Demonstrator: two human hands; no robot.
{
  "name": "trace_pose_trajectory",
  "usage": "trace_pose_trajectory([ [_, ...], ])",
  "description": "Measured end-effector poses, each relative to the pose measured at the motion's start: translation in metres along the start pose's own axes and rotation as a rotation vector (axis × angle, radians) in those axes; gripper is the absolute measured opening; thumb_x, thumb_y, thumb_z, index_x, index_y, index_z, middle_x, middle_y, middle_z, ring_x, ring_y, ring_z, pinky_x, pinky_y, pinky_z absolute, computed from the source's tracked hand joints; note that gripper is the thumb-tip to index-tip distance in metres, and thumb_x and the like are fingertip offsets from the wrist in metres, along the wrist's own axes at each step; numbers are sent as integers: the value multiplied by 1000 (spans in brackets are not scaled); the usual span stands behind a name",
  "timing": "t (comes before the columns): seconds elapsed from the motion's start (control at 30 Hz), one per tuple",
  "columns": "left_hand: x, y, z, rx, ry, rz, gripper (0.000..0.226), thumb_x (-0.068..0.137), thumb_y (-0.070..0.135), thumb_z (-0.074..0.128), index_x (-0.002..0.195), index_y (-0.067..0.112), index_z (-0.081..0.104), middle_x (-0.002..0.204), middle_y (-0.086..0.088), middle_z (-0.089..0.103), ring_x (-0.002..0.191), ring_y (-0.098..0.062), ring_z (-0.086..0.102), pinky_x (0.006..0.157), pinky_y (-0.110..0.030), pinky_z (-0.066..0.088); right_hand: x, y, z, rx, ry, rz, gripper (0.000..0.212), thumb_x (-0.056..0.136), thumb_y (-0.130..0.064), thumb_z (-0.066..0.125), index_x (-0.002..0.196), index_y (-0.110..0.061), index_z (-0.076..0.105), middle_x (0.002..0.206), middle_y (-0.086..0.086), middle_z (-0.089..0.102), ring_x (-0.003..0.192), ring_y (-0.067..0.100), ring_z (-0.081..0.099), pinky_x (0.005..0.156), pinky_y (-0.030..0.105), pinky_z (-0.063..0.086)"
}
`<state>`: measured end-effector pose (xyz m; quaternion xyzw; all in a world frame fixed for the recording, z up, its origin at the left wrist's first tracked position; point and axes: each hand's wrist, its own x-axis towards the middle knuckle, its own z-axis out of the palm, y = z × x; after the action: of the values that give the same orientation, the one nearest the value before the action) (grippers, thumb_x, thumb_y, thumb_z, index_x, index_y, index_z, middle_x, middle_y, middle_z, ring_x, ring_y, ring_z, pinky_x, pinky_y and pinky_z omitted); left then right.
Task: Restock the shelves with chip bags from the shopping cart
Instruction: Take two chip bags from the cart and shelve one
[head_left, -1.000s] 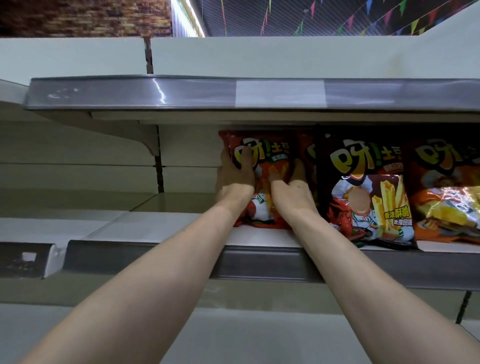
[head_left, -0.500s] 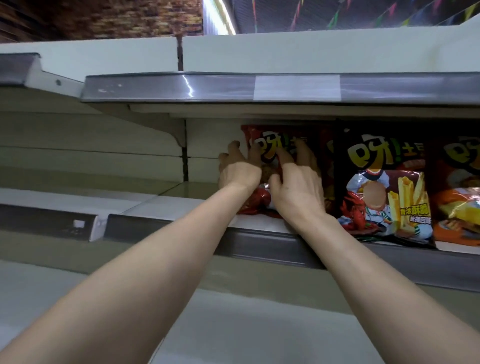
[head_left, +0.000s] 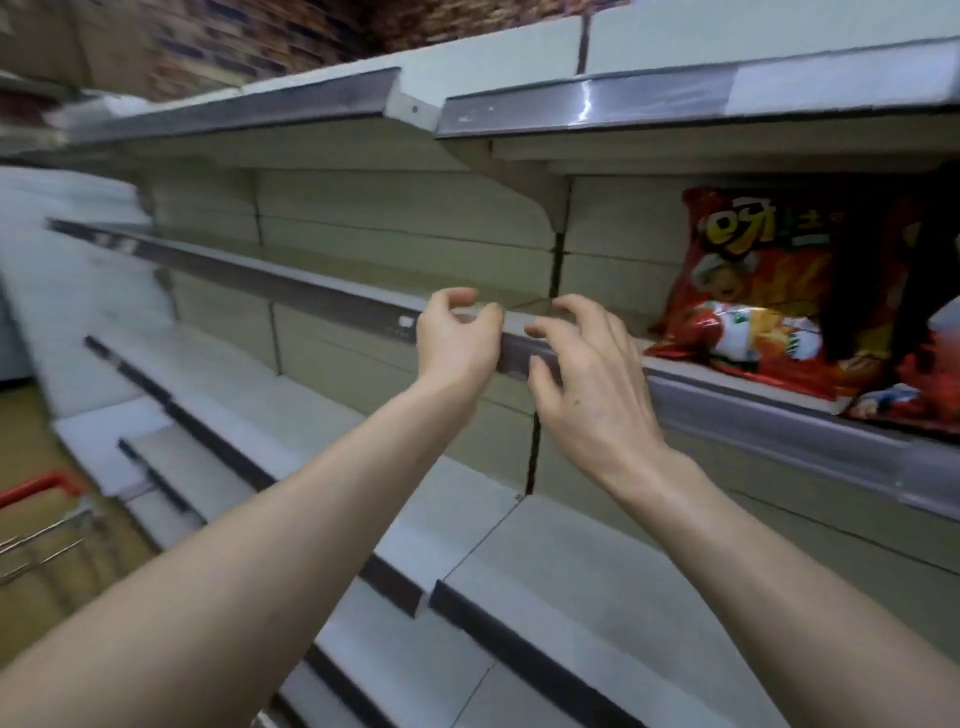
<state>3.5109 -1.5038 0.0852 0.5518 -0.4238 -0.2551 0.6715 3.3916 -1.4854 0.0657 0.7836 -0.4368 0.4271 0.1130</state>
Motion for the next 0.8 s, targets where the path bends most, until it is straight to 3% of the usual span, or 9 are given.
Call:
trace_pose_trajectory([
  [0.23, -27, -64, -96, 139, 135, -219, 24, 92, 20, 59, 115, 17, 53, 104, -6, 61, 85, -22, 61, 80, -36, 53, -49, -64, 61, 148, -326, -87, 37, 96, -19, 52, 133, -15, 55, 146, 8, 40, 136, 24, 33, 112, 35, 21],
  [0.33, -38, -91, -134, 182, 168, -355, 31, 92, 18, 58, 122, 19, 51, 93, 0, 57, 76, -18, 58, 74, -35, 53, -71, -88, 88, 203, -444, -120, 38, 97, -21, 49, 135, -18, 51, 144, 6, 40, 133, 23, 34, 110, 32, 22],
  [0.4, -47, -110, -160, 207, 191, -424, 32, 92, 17, 58, 123, 19, 50, 100, -1, 57, 80, -18, 58, 68, -31, 51, -85, -102, 106, 236, -507, -138, 37, 97, -21, 49, 134, -17, 52, 142, 6, 42, 130, 24, 37, 109, 32, 24],
  [0.5, -62, -134, -200, 256, 216, -531, 34, 91, 16, 61, 122, 17, 48, 98, -5, 57, 88, -19, 58, 59, -27, 50, -109, -123, 132, 281, -610, -156, 38, 97, -21, 48, 135, -15, 52, 139, 7, 43, 128, 26, 38, 109, 34, 26],
  [0.67, -85, -181, -265, 319, 260, -709, 30, 88, 10, 64, 115, 14, 51, 87, -8, 53, 64, -16, 48, 56, -27, 44, -151, -152, 178, 318, -789, -170, 37, 97, -23, 48, 133, -15, 53, 138, 7, 45, 129, 26, 38, 108, 36, 28],
  [0.8, -107, -221, -314, 347, 331, -846, 19, 89, 8, 64, 103, 14, 53, 80, -7, 52, 62, -16, 47, 58, -28, 46, -181, -173, 219, 332, -920, -168, 36, 97, -21, 48, 132, -13, 53, 137, 10, 47, 128, 28, 39, 107, 37, 30],
])
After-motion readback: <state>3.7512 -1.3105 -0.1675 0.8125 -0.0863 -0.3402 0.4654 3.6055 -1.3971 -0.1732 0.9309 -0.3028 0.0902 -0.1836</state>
